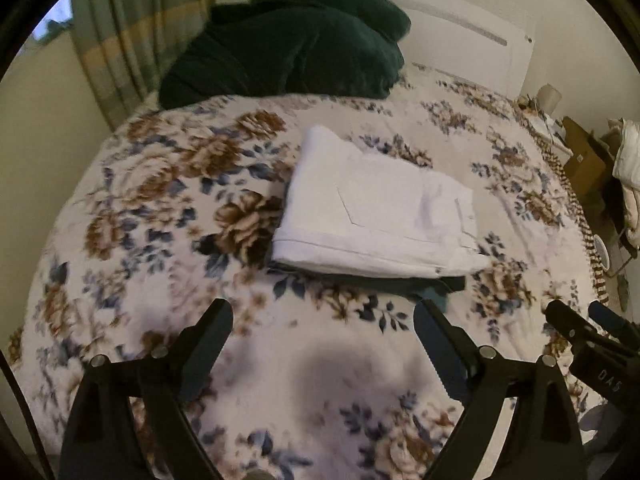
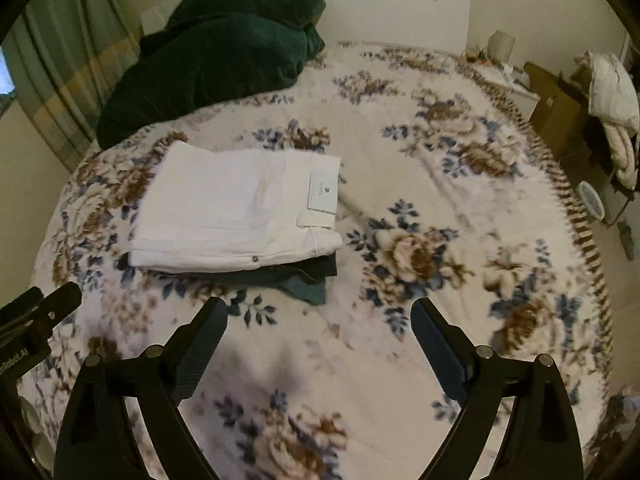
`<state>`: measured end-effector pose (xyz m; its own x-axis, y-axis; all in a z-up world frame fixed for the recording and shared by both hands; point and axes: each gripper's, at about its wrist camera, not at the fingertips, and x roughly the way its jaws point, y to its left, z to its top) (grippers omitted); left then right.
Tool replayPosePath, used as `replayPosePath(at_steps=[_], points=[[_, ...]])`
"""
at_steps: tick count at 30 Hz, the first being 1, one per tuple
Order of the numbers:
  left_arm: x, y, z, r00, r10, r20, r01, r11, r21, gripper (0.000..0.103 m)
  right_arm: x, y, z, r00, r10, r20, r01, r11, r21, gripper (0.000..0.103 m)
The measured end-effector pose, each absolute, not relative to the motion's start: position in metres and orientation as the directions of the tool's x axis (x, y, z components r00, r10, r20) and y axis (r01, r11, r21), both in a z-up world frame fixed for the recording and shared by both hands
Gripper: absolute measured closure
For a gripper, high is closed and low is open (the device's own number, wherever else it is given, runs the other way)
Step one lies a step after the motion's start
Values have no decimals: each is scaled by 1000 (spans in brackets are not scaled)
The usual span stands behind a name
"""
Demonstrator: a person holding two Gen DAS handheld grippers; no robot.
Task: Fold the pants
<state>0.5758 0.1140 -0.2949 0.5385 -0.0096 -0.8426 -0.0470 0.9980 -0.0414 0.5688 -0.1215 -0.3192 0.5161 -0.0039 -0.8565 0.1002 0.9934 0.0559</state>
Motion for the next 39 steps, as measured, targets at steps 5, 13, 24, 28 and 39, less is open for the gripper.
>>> replayPosePath(at_steps=[5,13,24,28,39], points=[[514,111,-227,580,19,-814,-69,997,-26,10,499,-119,-242,548,-4,-836,80,996,47,8],[417,92,-126,629,7,-778,-30,999,-15,10,374,-122,-109,618,-2,-786,57,997,42,8],[314,73,-29,701,20,-713,12,999,40,10,242,-134,21,651,17,-759,33,998,51,8],[293,71,-10,711,7,-703,21,999,31,10,210,-133,54,672,23,-740,21,999,50,8],[259,71,11,741,-7,-671,36,999,29,10,164,-119,110,724,25,-689,4,999,41,8]])
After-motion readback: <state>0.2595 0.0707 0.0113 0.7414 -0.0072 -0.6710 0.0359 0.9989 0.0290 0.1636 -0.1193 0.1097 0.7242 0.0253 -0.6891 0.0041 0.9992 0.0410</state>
